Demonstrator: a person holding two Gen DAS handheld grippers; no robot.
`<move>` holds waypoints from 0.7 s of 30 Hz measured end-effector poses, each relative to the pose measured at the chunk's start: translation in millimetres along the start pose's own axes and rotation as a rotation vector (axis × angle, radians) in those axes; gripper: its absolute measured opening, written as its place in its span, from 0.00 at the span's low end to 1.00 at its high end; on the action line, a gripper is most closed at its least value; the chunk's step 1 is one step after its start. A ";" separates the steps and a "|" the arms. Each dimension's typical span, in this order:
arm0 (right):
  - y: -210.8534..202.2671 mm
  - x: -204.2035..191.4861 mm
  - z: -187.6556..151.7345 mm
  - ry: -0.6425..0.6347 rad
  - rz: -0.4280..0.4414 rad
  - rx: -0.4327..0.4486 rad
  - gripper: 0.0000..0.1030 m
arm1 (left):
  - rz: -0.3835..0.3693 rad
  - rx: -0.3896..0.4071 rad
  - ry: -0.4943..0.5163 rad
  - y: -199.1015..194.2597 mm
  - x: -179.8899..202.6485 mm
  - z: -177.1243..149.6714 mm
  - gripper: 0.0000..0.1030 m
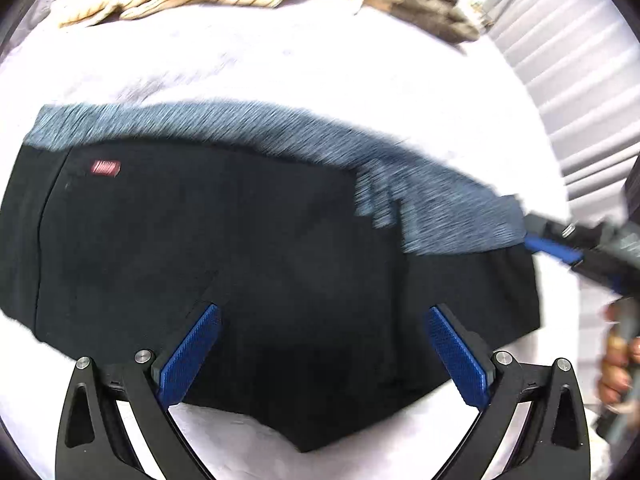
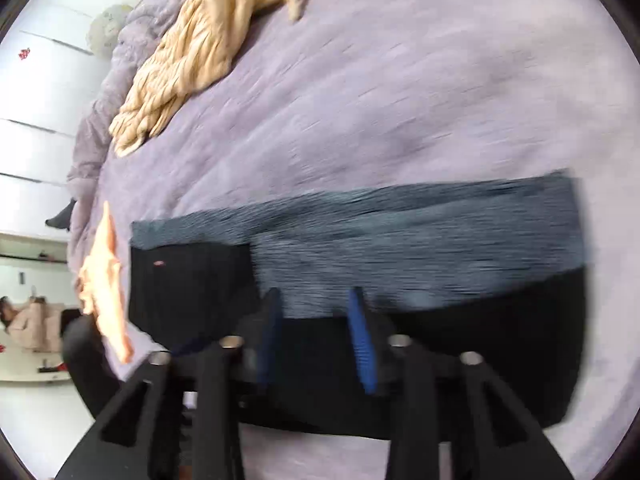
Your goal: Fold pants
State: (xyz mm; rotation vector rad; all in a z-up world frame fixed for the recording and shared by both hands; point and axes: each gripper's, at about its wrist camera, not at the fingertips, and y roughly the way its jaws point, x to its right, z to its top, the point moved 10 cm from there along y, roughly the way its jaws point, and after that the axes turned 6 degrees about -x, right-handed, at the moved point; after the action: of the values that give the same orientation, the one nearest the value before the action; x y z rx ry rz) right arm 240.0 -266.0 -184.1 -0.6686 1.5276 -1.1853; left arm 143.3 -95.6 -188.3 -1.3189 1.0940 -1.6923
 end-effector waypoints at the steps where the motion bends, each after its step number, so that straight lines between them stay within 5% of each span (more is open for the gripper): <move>1: -12.7 25.6 -0.4 0.036 -0.010 0.026 0.48 | -0.020 0.003 0.026 -4.0 8.8 4.1 1.00; 5: -28.0 99.5 -7.9 0.208 0.006 0.065 0.48 | -0.023 -0.052 0.101 11.6 34.6 16.5 1.00; 8: -29.6 131.2 -22.2 0.280 0.062 0.078 0.48 | -0.124 -0.140 0.068 30.5 32.4 15.7 1.00; 14: -32.4 144.2 -34.3 0.286 0.075 0.130 0.48 | -0.195 -0.154 0.076 50.0 44.0 19.8 1.00; 21: -28.5 162.1 -45.7 0.316 0.099 0.111 0.48 | -0.285 -0.115 0.194 10.7 68.1 11.0 0.94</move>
State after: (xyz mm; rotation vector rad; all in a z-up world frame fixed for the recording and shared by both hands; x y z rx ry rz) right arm 143.6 -401.8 -222.2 -0.3377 1.7192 -1.3347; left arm 139.4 -163.3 -171.9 -1.4624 1.1717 -2.0273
